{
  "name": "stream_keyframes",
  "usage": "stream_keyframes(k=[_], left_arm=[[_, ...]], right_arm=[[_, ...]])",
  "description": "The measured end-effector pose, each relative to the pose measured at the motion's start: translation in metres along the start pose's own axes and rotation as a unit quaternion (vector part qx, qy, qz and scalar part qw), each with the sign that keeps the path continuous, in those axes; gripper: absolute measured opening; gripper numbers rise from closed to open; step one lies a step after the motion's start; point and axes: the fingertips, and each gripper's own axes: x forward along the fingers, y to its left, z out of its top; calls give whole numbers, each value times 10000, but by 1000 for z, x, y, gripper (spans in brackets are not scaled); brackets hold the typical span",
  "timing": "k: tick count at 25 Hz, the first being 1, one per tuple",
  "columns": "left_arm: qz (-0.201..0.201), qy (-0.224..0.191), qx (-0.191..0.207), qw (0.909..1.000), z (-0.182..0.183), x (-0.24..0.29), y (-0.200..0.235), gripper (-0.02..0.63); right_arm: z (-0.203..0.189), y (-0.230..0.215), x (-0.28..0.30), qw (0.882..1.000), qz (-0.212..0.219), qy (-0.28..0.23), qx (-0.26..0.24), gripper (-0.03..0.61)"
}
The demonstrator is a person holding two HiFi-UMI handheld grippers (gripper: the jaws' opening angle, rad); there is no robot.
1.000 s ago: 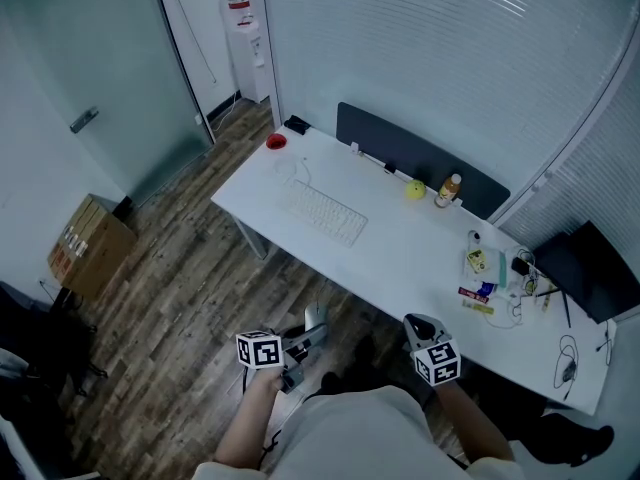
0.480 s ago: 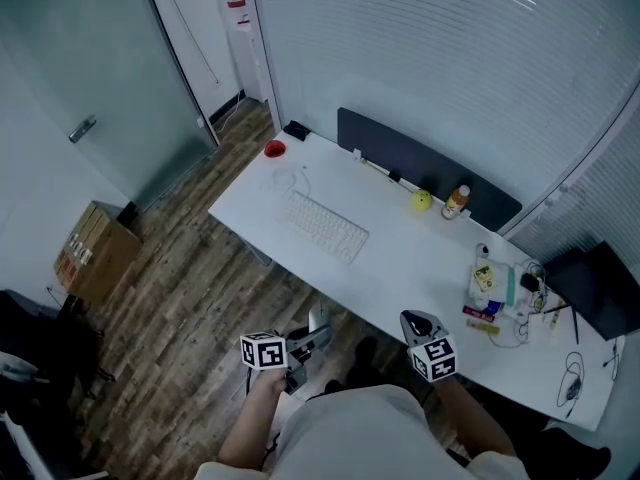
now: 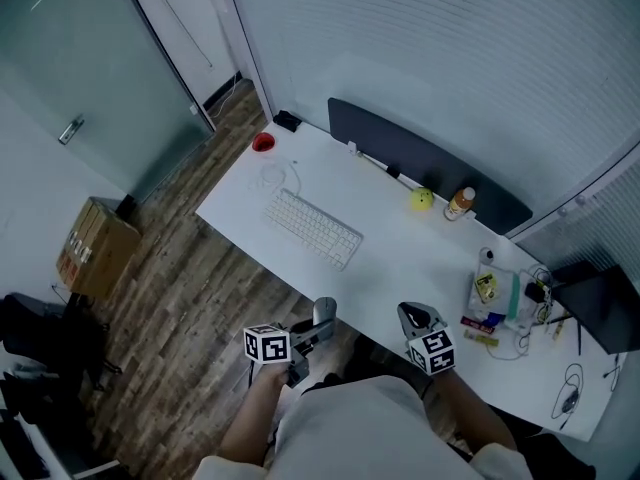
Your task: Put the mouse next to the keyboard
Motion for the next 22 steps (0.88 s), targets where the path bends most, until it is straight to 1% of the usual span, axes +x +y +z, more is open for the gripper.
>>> stream_keyframes(k=[6, 12, 17, 22], left_arm=[[176, 226, 149, 9995, 13, 35, 7, 150], [335, 610, 449, 9966, 15, 69, 23, 150], [375, 893, 462, 9942, 14, 91, 36, 150], [359, 1211, 518, 9906, 15, 109, 46, 150]], right_arm=[[-3, -19, 19, 9996, 252, 113, 42, 34], [-10, -31, 36, 9988, 412, 210, 129, 34], [-17, -39, 43, 9984, 431, 312, 201, 34], [-20, -47, 50, 9982, 317, 338, 387, 34]])
